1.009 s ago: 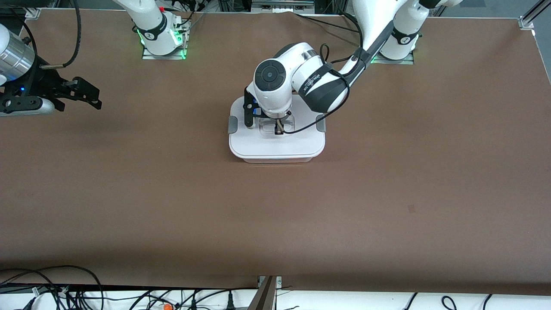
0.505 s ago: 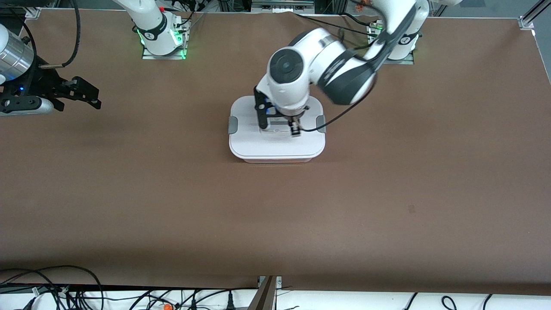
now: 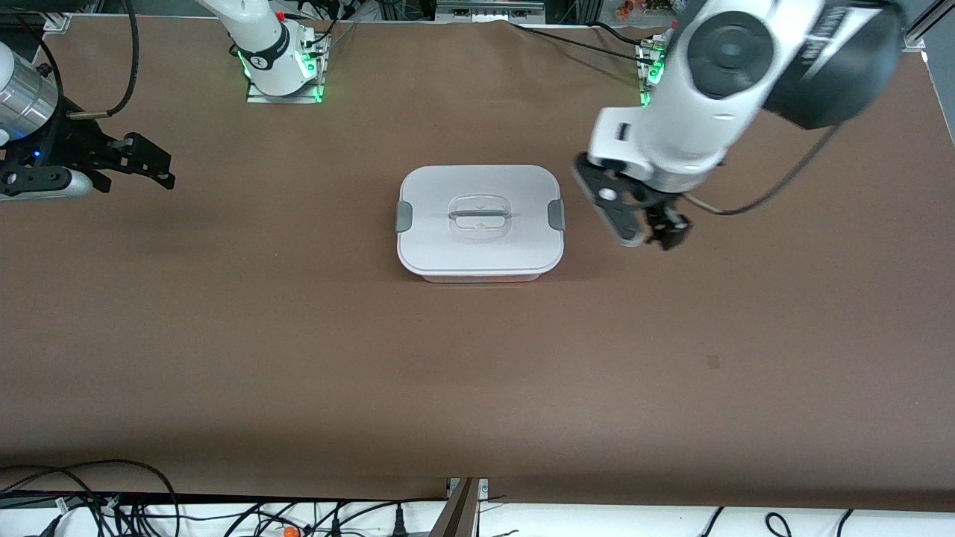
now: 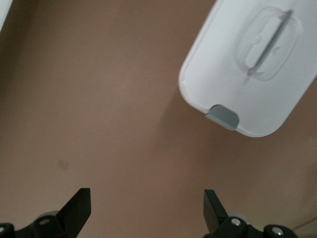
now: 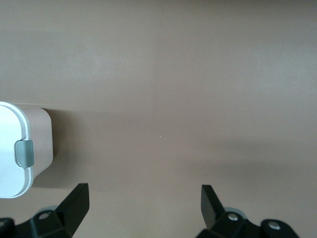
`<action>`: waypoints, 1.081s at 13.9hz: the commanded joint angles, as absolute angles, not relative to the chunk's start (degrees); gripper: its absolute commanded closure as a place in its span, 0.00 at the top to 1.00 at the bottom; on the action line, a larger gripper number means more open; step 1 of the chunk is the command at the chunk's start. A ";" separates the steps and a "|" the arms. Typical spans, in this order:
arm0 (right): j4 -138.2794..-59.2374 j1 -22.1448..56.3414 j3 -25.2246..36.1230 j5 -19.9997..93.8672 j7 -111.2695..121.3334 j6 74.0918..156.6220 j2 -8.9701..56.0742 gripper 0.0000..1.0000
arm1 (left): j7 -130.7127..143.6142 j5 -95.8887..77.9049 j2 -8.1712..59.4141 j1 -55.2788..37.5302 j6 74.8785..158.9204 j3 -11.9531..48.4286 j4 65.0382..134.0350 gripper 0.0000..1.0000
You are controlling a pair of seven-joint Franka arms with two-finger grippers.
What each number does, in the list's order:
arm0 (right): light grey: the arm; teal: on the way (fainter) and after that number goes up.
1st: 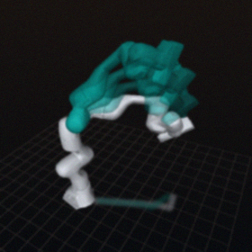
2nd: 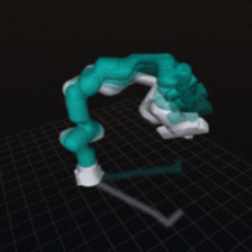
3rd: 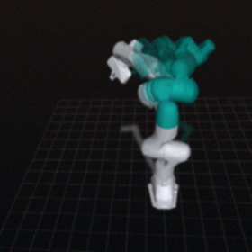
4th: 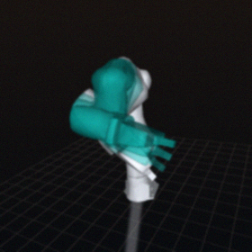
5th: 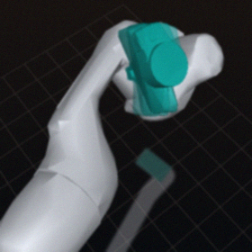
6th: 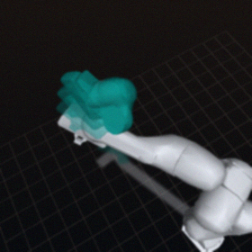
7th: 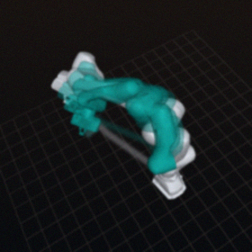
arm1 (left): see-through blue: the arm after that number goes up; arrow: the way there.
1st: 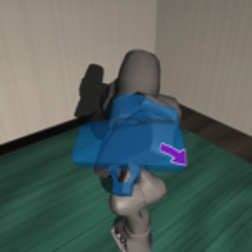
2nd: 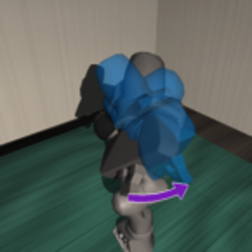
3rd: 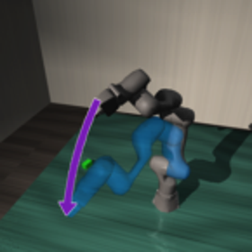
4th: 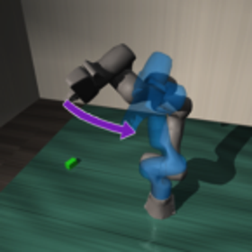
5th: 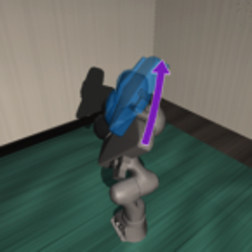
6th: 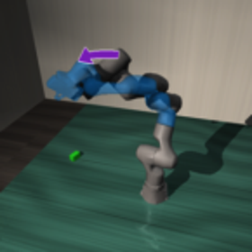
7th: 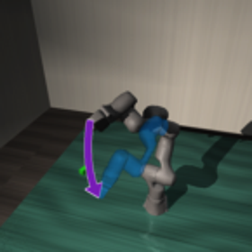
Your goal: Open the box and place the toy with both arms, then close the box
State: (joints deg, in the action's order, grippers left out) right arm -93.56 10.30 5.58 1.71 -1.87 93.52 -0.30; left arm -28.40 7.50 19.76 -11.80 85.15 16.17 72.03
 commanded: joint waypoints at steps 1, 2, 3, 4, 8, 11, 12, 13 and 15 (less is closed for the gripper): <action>-92.37 9.49 5.36 1.32 -1.67 92.72 0.26 1.00 | -20.51 8.44 15.65 -6.26 80.88 16.96 73.30 1.00; -92.37 9.49 5.27 1.32 -1.67 92.64 0.26 1.00 | -16.22 6.96 15.21 -3.46 79.38 16.79 73.30 1.00; -92.46 9.49 5.36 1.23 -1.67 92.38 0.35 1.00 | -12.34 6.07 14.07 -2.12 79.54 16.35 74.08 1.00; -92.37 9.49 5.36 1.14 -1.67 92.20 0.26 1.00 | -8.04 6.33 13.63 -1.76 79.72 15.48 74.61 1.00; -92.81 9.41 5.36 1.23 -1.41 90.54 0.88 1.00 | -5.72 1.51 2.51 -1.67 99.06 8.72 92.66 1.00; -92.81 9.40 5.36 1.23 0.61 87.55 1.32 1.00 | -3.87 0.88 -2.90 -1.76 105.74 5.55 101.16 1.00; -92.73 9.32 5.36 1.58 0.70 87.63 1.41 1.00 | -3.69 0.88 -2.81 -2.28 104.34 5.10 100.99 1.00; -92.46 9.23 5.45 1.58 0.70 87.89 1.49 1.00 | -3.34 0.79 -2.81 -2.46 102.67 5.01 100.99 1.00; -92.37 9.40 5.36 1.06 0.70 88.59 1.41 1.00 | -1.86 0.70 -2.73 -2.46 102.13 5.01 100.90 1.00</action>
State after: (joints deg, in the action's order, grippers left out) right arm -93.54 9.87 5.70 1.69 -0.20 89.10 1.29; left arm -4.02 1.66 -1.65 -1.76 102.58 5.41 99.57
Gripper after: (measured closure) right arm 0.000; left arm 0.000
